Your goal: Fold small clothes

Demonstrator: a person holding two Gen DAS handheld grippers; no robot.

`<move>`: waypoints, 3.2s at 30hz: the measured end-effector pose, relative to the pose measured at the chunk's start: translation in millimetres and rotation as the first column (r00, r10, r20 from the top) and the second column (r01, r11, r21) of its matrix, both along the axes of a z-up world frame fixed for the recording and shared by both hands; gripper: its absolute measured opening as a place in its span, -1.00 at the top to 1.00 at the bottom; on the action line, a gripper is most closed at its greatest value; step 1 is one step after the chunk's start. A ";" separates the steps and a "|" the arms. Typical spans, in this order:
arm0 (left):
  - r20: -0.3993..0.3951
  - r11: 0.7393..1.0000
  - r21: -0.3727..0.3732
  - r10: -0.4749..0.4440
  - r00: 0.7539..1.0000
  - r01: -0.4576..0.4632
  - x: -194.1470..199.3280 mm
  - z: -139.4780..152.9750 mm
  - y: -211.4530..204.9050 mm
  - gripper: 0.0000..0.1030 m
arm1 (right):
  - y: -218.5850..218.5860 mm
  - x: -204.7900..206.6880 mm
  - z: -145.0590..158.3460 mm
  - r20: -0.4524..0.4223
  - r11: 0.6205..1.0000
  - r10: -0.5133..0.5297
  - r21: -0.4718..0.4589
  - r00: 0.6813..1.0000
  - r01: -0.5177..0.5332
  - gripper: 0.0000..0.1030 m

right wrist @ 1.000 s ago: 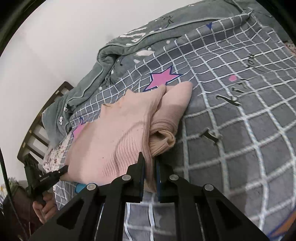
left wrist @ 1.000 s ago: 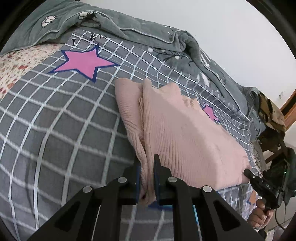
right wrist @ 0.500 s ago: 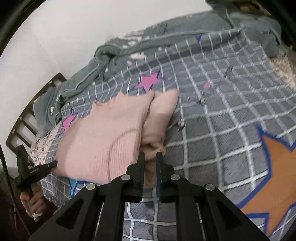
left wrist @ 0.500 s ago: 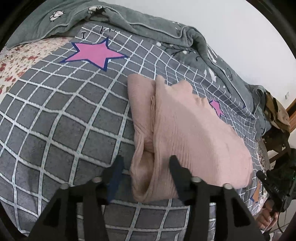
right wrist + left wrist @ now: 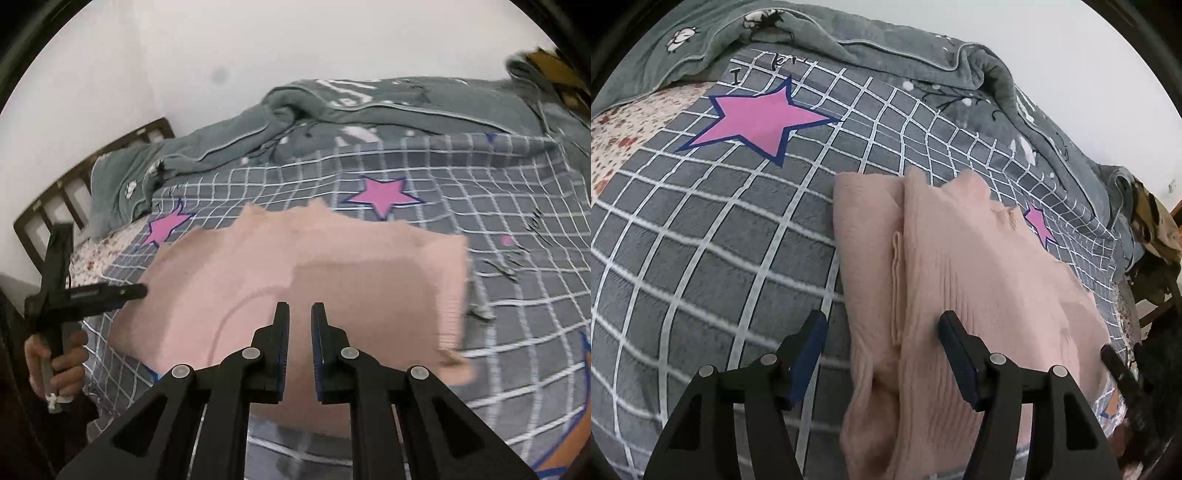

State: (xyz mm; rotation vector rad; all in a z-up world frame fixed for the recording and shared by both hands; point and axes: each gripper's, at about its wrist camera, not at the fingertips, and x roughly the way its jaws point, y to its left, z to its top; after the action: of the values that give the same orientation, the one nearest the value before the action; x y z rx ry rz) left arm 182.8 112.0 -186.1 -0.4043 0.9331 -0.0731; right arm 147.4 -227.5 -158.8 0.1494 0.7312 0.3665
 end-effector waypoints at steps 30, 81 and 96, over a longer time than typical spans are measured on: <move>0.066 0.998 -0.019 -0.060 0.996 0.061 13.5 -6.8 2.9 -0.28 | 88.6 21.7 -27.8 -0.050 0.982 -0.090 -0.170 0.995 0.080 0.71; 0.116 1.000 0.007 -0.012 0.993 0.012 5.3 97.3 -93.1 0.60 | -57.6 -61.6 7.3 0.009 0.988 -0.145 0.060 0.989 0.145 0.56; 0.037 0.965 -0.076 -0.249 0.968 0.251 33.7 69.3 -277.5 0.84 | -149.3 -79.5 14.6 0.009 0.955 -0.287 0.081 0.958 0.286 0.53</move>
State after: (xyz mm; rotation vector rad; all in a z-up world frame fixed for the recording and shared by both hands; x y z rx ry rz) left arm 216.5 -165.5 -116.8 -0.3567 0.9530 -0.3470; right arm 67.8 -376.8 -144.2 0.3224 0.6641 0.1189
